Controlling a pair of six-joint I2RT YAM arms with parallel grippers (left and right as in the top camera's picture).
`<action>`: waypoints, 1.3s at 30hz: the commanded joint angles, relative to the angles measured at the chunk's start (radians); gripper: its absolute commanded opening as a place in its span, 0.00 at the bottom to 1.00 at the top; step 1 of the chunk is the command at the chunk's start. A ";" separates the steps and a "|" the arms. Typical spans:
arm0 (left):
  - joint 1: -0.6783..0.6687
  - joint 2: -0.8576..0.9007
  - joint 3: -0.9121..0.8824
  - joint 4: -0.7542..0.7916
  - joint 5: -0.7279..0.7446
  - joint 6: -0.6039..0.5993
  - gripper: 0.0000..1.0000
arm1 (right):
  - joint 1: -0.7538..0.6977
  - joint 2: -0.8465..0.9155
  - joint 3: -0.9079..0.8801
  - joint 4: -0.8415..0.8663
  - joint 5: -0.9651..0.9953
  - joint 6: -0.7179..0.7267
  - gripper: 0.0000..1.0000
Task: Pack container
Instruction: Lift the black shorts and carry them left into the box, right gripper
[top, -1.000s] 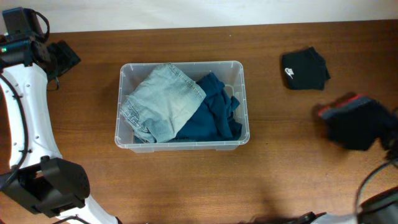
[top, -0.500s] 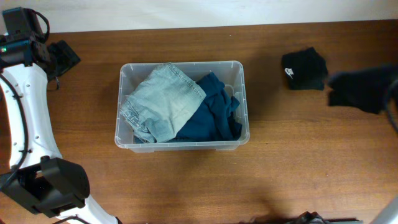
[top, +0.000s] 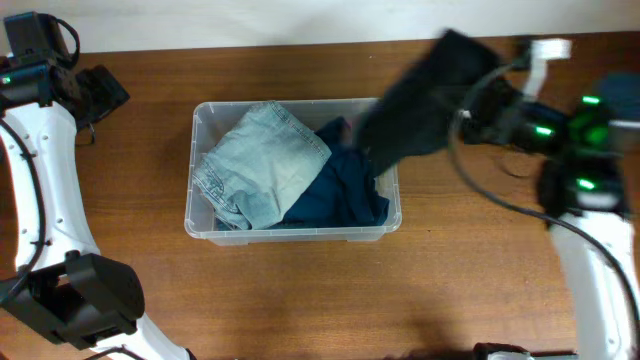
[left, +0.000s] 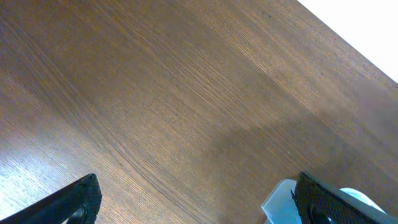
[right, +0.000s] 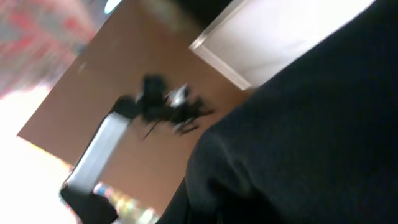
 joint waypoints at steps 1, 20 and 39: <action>0.000 0.004 0.006 -0.001 -0.005 -0.013 0.99 | 0.138 0.054 0.023 0.106 -0.013 0.045 0.04; 0.000 0.004 0.006 -0.001 -0.005 -0.013 0.99 | 0.446 0.399 0.024 0.430 0.048 0.131 0.04; 0.000 0.004 0.006 -0.001 -0.005 -0.013 0.99 | 0.436 0.462 0.108 0.454 -0.039 0.055 0.04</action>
